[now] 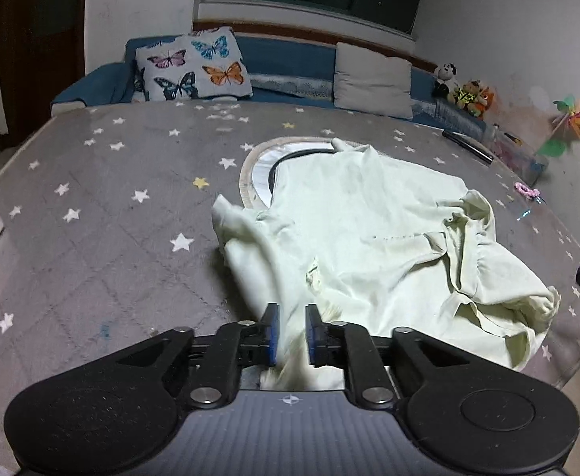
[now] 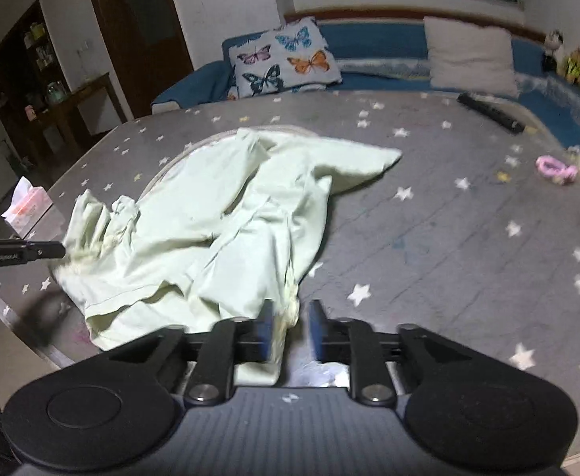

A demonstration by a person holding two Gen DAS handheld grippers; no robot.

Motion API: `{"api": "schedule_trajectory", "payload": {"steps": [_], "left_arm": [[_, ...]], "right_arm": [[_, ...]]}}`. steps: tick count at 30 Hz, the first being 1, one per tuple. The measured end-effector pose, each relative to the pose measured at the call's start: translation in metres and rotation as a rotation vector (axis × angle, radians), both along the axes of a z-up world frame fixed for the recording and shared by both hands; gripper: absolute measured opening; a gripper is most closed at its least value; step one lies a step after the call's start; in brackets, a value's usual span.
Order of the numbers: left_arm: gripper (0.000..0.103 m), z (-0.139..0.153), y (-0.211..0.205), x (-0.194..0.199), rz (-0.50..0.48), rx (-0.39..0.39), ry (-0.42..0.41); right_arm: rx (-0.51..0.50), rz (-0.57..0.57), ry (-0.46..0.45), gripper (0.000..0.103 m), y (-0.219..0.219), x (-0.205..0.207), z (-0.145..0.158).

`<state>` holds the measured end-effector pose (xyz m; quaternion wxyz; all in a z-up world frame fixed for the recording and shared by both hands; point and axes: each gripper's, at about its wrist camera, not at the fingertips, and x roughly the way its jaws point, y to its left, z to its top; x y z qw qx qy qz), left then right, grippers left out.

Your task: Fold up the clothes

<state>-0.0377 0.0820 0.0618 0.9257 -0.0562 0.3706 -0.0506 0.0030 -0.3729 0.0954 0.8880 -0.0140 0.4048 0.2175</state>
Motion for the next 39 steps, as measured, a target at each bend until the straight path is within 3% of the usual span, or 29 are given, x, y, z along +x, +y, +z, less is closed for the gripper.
{"api": "schedule_trajectory", "payload": {"steps": [1, 4, 7, 10, 13, 17, 20, 21, 23, 25, 31, 36, 39], "left_arm": [[0.047, 0.003, 0.000, -0.001, 0.005, 0.008, -0.014], [0.052, 0.008, 0.001, 0.004, 0.002, 0.019, -0.044], [0.062, 0.010, 0.000, 0.014, 0.014, 0.027, -0.053], [0.070, 0.009, -0.003, 0.025, 0.019, 0.029, -0.062], [0.072, 0.008, -0.008, 0.038, 0.013, 0.028, -0.063], [0.072, 0.007, -0.020, 0.063, -0.011, 0.042, -0.064], [0.072, 0.003, -0.029, 0.082, -0.027, 0.054, -0.057], [0.072, 0.000, -0.031, 0.088, -0.028, 0.056, -0.051], [0.072, -0.004, -0.035, 0.100, -0.028, 0.059, -0.036], [0.072, -0.009, -0.038, 0.111, -0.025, 0.063, -0.024], [0.072, -0.019, -0.044, 0.134, -0.026, 0.081, 0.007], [0.070, -0.022, -0.045, 0.150, -0.026, 0.098, 0.022], [0.070, -0.023, -0.046, 0.161, -0.022, 0.109, 0.027]], "right_arm": [[-0.010, 0.006, -0.019, 0.037, 0.002, -0.002, 0.005], [-0.023, 0.067, -0.050, 0.041, 0.017, 0.001, 0.007], [-0.032, 0.138, -0.041, 0.047, 0.039, 0.011, -0.003], [-0.102, 0.220, -0.036, 0.058, 0.072, 0.018, -0.026], [-0.215, 0.269, -0.059, 0.059, 0.094, 0.023, -0.044], [-0.386, 0.320, -0.185, 0.058, 0.113, 0.017, -0.059], [-0.413, 0.284, -0.253, 0.053, 0.115, 0.018, -0.058], [-0.391, 0.263, -0.251, 0.050, 0.112, 0.019, -0.055], [-0.317, 0.202, -0.226, 0.023, 0.099, 0.025, -0.050], [-0.249, 0.137, -0.194, 0.011, 0.083, 0.029, -0.046], [-0.064, -0.115, -0.122, 0.003, 0.025, 0.030, -0.037], [0.009, -0.367, -0.067, 0.003, -0.030, 0.022, -0.043], [-0.008, -0.302, -0.114, 0.012, -0.030, 0.010, -0.036]]}}
